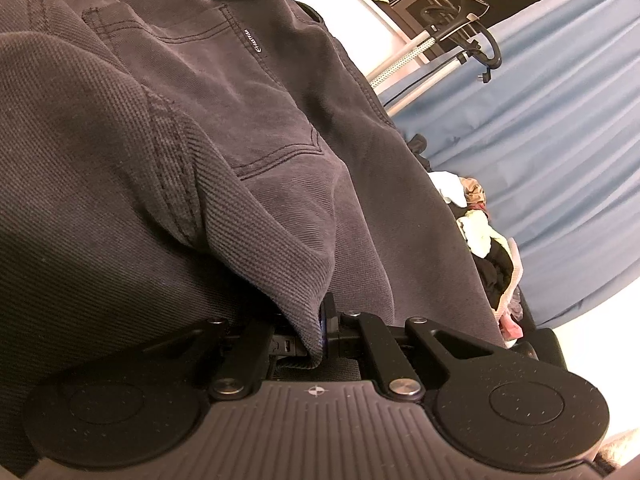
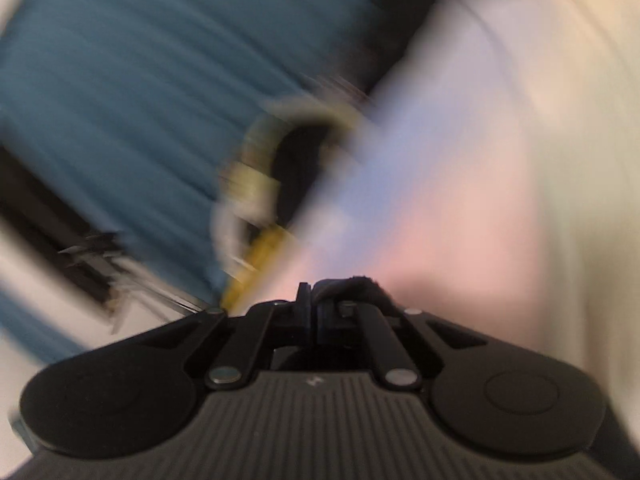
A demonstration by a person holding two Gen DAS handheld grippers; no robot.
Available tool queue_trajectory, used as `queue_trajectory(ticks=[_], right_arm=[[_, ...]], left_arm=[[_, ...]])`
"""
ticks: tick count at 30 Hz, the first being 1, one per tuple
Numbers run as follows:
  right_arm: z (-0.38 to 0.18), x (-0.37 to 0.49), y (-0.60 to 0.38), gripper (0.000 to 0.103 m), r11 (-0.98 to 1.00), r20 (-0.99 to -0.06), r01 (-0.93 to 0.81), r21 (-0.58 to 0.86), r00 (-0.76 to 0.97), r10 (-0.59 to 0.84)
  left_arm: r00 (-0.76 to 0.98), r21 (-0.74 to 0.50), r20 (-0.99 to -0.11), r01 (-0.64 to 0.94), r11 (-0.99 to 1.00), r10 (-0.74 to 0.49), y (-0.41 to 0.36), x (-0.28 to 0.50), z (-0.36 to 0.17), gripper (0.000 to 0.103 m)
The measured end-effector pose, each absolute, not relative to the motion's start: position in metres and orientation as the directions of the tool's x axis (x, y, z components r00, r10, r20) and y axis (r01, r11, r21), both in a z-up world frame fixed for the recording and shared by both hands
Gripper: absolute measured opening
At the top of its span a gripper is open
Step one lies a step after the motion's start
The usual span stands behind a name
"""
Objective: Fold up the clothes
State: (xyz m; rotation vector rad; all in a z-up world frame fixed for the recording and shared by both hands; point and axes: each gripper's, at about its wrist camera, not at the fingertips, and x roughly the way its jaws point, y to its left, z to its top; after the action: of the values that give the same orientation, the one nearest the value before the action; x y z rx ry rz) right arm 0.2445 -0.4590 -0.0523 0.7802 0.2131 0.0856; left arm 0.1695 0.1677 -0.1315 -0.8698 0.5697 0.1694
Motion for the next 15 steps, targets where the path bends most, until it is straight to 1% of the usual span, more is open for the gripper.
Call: queue_trajectory(ticks=[1,2,3,5,7,8,10,11,12,14,15], right_arm=[[-0.034,0.237,-0.447,0.003,0.778,-0.068,-0.099,0.620,0.981,0.179],[-0.020,0.230,-0.435,0.003,0.829,-0.009,-0.171,0.532,0.978,0.207],[-0.013,0.227,-0.428,0.004,0.853,0.007,-0.199,0.482,0.975,0.224],[-0.021,0.232,-0.427,0.004,0.851,-0.052,-0.152,0.503,0.977,0.205],[-0.046,0.249,-0.440,0.004,0.835,-0.221,0.007,0.551,0.965,0.138],[-0.064,0.255,-0.450,0.004,0.796,-0.308,0.089,0.599,0.943,0.126],[-0.103,0.267,-0.471,0.004,0.688,-0.471,0.260,0.677,0.872,0.134],[-0.120,0.271,-0.479,0.004,0.619,-0.524,0.325,0.715,0.835,0.168],[-0.131,0.271,-0.483,0.003,0.562,-0.534,0.353,0.748,0.822,0.196],[-0.133,0.270,-0.484,0.004,0.528,-0.503,0.344,0.776,0.844,0.189],[-0.128,0.270,-0.483,0.005,0.544,-0.487,0.329,0.772,0.856,0.174]], left_arm=[[0.839,-0.673,-0.537,-0.365,0.644,-0.085,0.167,0.170,-0.132,0.005],[0.840,-0.673,-0.536,-0.364,0.644,-0.086,0.167,0.169,-0.132,0.005],[0.840,-0.673,-0.536,-0.364,0.644,-0.086,0.168,0.169,-0.132,0.005],[0.840,-0.674,-0.536,-0.363,0.643,-0.087,0.168,0.170,-0.132,0.005],[0.840,-0.675,-0.535,-0.363,0.643,-0.087,0.169,0.170,-0.132,0.005],[0.840,-0.674,-0.535,-0.363,0.643,-0.087,0.169,0.170,-0.132,0.005],[0.840,-0.673,-0.536,-0.364,0.644,-0.086,0.169,0.170,-0.133,0.005],[0.839,-0.673,-0.537,-0.364,0.644,-0.086,0.169,0.170,-0.133,0.005],[0.839,-0.672,-0.537,-0.365,0.644,-0.085,0.169,0.170,-0.133,0.005],[0.839,-0.671,-0.537,-0.365,0.646,-0.084,0.169,0.170,-0.133,0.005],[0.839,-0.670,-0.538,-0.365,0.646,-0.083,0.169,0.170,-0.133,0.005]])
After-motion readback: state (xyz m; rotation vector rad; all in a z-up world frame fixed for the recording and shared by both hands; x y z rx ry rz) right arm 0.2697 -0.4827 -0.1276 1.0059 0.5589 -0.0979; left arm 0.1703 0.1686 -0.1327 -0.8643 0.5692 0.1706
